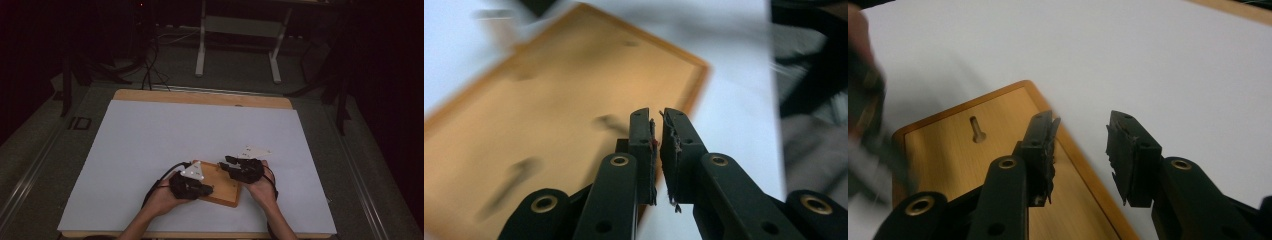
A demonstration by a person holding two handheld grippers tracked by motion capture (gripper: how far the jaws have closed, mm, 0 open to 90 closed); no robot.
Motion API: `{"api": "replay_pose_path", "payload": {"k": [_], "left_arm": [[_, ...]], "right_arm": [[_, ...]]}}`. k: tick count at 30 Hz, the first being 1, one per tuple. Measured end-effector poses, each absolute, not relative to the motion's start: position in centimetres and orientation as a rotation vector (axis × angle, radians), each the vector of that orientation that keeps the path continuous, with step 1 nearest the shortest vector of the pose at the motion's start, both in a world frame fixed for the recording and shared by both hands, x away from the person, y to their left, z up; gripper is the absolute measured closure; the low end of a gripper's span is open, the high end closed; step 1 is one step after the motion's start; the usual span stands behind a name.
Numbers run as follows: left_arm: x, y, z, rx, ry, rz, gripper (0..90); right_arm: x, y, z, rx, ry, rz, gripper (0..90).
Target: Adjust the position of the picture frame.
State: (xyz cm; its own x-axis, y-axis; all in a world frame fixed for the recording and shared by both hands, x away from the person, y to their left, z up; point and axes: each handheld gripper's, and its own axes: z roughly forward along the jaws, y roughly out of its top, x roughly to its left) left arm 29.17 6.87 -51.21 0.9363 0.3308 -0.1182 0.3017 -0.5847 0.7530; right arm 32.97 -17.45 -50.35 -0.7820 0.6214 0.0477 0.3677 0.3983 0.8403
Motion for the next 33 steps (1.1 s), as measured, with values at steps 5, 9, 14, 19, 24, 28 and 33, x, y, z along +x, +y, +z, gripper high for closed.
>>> {"api": "replay_pose_path", "payload": {"k": [5, 9, 14, 19, 24, 28, 33], "left_arm": [[30.1, 10.6, -50.4, 2.160, 0.623, 0.187, 87.1], [30.5, 13.0, -50.7, 2.125, 0.741, 0.244, 89.9], [30.4, 13.8, -51.5, 2.150, 0.792, 0.236, 90.0], [30.1, 13.5, -52.3, 2.190, 0.804, 0.222, 89.9], [30.1, 13.2, -53.0, 2.231, 0.820, 0.186, 89.8], [30.3, 12.9, -53.3, 2.237, 0.815, 0.150, 89.8], [30.4, 13.0, -53.3, 2.221, 0.832, 0.155, 89.9]], "right_arm": [[32.4, -19.9, -49.9, 0.939, 2.338, 1.307, 70.8], [32.0, -21.3, -50.7, 1.012, 2.343, 1.206, 89.8], [30.9, -21.7, -52.0, 1.050, 2.395, 1.098, 90.0], [29.5, -22.1, -52.6, 1.097, 2.410, 1.035, 90.0], [28.4, -21.8, -53.4, 1.135, 2.451, 1.000, 90.0], [28.7, -21.6, -53.5, 1.160, 2.430, 1.002, 90.0], [29.6, -21.1, -53.5, 1.147, 2.428, 1.002, 90.0]]}}
